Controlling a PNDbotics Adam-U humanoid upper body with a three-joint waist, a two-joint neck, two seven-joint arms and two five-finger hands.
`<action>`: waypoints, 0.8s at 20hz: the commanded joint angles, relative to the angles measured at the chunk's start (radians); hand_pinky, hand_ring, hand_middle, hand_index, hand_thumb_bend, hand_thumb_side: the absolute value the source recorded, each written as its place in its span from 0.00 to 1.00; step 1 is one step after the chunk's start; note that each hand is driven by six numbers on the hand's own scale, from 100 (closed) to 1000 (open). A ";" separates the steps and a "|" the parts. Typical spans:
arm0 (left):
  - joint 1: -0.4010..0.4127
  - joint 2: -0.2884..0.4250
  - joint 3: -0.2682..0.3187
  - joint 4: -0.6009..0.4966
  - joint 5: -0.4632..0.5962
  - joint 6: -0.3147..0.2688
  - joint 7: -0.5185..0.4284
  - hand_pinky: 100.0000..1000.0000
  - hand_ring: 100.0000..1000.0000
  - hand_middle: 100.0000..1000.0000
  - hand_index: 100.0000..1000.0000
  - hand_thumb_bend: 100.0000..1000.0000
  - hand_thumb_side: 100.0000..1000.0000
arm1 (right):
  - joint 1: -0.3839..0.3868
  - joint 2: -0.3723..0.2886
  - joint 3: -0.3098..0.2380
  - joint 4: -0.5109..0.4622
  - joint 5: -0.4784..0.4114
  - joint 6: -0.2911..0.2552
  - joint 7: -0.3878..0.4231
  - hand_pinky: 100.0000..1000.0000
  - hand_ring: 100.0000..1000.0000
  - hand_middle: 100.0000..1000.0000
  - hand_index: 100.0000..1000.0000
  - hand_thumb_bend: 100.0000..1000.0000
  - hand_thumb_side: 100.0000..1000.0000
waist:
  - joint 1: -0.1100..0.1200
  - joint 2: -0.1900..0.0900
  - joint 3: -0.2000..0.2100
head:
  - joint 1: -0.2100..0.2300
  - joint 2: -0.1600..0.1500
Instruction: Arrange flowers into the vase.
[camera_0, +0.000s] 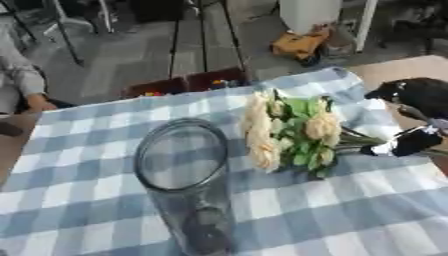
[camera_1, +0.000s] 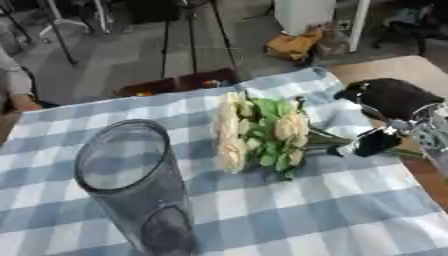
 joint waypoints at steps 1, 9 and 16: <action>-0.011 0.011 -0.001 -0.019 -0.002 0.002 -0.002 0.45 0.69 0.75 0.84 0.00 1.00 | -0.018 -0.014 -0.007 0.011 -0.009 0.001 0.002 0.79 0.84 0.73 0.89 0.55 0.52 | -0.012 -0.015 0.002 | -0.001 -0.011; -0.014 0.009 -0.003 -0.019 -0.002 0.005 -0.006 0.45 0.69 0.75 0.84 0.00 1.00 | -0.025 0.006 -0.012 0.062 0.000 0.024 -0.049 0.79 0.83 0.69 0.85 0.49 0.55 | -0.012 -0.016 0.005 | -0.003 -0.015; -0.015 0.008 -0.004 -0.019 -0.001 0.007 -0.010 0.44 0.69 0.75 0.84 0.00 1.00 | -0.029 0.032 -0.011 0.109 0.033 0.038 -0.096 0.79 0.86 0.70 0.82 0.49 0.51 | -0.008 -0.017 0.010 | -0.006 -0.019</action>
